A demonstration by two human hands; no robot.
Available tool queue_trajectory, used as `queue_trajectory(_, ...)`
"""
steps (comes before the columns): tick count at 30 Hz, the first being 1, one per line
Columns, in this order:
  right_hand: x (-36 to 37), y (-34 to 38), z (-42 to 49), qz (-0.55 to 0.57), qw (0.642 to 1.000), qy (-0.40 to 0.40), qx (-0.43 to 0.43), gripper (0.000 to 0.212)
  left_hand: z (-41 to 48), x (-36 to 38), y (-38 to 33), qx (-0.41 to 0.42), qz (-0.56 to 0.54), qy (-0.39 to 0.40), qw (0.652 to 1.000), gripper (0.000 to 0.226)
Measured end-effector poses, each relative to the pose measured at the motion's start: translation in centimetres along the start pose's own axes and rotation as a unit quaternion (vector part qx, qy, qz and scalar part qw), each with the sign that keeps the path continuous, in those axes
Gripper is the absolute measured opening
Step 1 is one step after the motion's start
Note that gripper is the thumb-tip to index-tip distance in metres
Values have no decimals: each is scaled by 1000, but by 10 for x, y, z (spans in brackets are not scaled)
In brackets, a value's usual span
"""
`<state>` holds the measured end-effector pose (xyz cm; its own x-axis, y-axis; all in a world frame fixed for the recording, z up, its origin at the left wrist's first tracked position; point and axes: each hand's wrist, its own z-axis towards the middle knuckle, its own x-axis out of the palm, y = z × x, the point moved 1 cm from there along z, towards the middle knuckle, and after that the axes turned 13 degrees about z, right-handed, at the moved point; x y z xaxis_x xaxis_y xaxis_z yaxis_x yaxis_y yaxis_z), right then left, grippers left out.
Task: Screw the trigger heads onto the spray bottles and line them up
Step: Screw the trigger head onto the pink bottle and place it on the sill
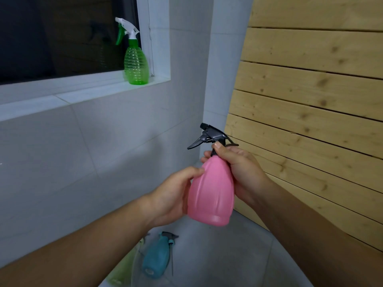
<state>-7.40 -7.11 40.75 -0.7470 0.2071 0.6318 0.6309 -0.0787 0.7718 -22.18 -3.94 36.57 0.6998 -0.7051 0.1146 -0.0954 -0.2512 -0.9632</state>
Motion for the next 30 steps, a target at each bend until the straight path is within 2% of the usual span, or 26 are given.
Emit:
queue_trajectory(1,-1,1,0,10,1000,4,3,16,-1,-4,1,-7,5,18,1000,59)
queue_trajectory(3,-3,0,0,5,1000,11,9,18,-3,-7,0,-8,66,7,998,65)
queue_trajectory(7,-4,-3,0,-15,1000,5,8,19,-6,4,-7,24,233,-104,967,82)
queue_trajectory(8,-3,-4,0,-8,1000,6,9,19,-5,7,-6,32,230,-93,968,81)
queue_trajectory(10,-1,-2,0,10,1000,10,11,20,-3,10,-3,37,128,-28,991,67)
queue_trajectory(12,-2,0,0,25,999,23,14,23,-4,6,-3,19,33,3,999,58)
queue_trajectory(14,-3,-1,1,25,999,33,21,23,-5,0,-1,1,23,14,1000,57)
queue_trajectory(17,-6,-3,2,23,998,41,40,20,-5,1,2,6,22,29,999,68)
queue_trajectory(21,-2,-2,2,53,995,64,50,17,-5,6,3,15,-56,51,997,81)
queue_trajectory(24,0,2,0,44,996,72,42,16,-5,5,4,26,-40,44,998,83)
queue_trajectory(27,1,2,0,37,996,78,39,15,-5,2,1,37,22,12,999,68)
queue_trajectory(30,1,1,1,35,996,73,33,13,-5,-1,-1,34,81,-26,996,73)
